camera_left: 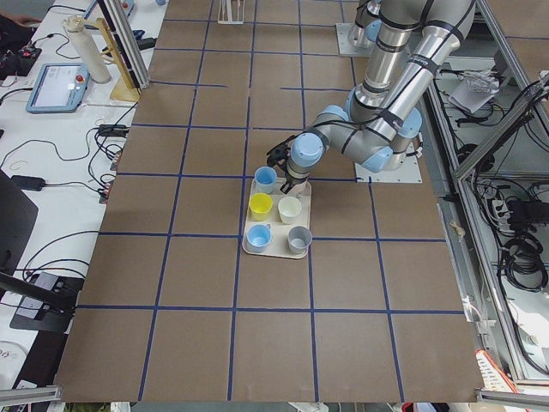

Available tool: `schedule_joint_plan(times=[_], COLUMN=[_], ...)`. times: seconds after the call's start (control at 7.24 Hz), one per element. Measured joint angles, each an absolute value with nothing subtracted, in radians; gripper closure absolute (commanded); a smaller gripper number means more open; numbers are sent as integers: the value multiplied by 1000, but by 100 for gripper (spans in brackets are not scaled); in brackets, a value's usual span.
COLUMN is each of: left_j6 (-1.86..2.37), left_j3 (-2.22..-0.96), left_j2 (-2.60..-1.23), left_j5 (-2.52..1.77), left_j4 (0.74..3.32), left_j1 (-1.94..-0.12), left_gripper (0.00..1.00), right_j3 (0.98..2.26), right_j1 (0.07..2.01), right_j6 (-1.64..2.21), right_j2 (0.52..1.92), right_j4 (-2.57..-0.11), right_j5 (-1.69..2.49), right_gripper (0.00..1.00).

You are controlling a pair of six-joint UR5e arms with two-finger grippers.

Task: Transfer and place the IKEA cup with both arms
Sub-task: 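Lower the pink cup into the tray's empty slot with the left gripper, then open the left gripper to release the pink cup on the tray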

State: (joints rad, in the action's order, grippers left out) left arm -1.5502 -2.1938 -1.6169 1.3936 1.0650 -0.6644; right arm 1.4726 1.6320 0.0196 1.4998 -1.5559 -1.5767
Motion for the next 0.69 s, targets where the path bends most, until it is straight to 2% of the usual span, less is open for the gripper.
schedule_joint_plan(times=[0.55,0.69], left_j6=[-1544,-1543], left_j3=[-2202,-2203], left_j2=[-1637,-1637], left_j5=[1407,1408], left_j4=[1055,1056], left_j1=[-664,-664], left_gripper=[100,79], right_j3=[1479,1479], right_j1=[1632,1632], right_j6=[39,39], right_j2=[1509,1510], right_j4=[-1580,-1582], right_j5=[-1574,-1573], right_gripper=[0,0])
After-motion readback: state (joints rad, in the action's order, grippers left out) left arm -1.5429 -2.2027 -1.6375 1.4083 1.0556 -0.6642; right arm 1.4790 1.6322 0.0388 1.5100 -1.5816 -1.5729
